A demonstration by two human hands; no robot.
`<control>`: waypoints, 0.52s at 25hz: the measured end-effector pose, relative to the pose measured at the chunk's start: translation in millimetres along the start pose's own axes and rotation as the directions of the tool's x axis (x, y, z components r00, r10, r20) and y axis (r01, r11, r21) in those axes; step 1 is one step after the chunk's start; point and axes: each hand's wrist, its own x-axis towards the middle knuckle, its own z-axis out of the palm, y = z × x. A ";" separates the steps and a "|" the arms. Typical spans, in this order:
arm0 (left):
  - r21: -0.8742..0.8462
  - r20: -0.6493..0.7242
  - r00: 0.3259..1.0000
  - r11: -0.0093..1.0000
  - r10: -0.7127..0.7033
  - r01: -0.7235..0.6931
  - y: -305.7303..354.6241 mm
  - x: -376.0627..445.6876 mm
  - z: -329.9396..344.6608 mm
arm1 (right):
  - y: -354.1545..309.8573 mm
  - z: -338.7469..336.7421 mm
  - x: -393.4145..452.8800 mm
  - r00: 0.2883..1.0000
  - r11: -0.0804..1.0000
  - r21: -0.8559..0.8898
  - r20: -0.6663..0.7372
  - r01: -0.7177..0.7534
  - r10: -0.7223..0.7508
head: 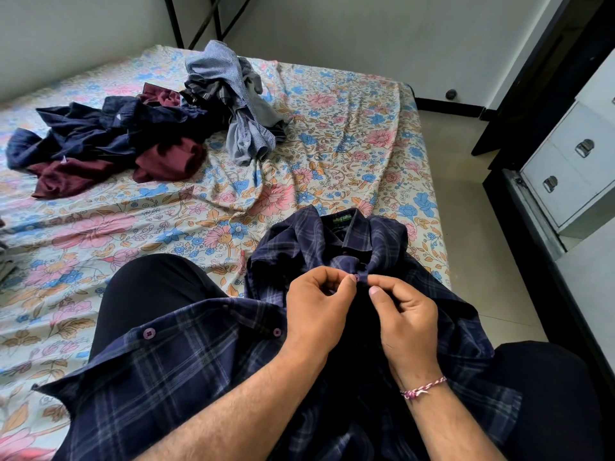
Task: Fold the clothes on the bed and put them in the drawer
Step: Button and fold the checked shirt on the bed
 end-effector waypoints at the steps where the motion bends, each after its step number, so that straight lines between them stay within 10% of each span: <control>1: 0.007 -0.010 1.000 1.000 -0.008 0.008 -1.0 1.1 0.1 | 1.0 0.4 -0.1 1.000 1.000 -0.012 0.014 0.012 -0.011; 13: -0.134 0.222 0.959 0.969 -0.174 0.207 -7.0 11.0 -2.4 | 16.1 -4.8 17.5 0.975 0.997 0.072 0.223 0.008 -0.024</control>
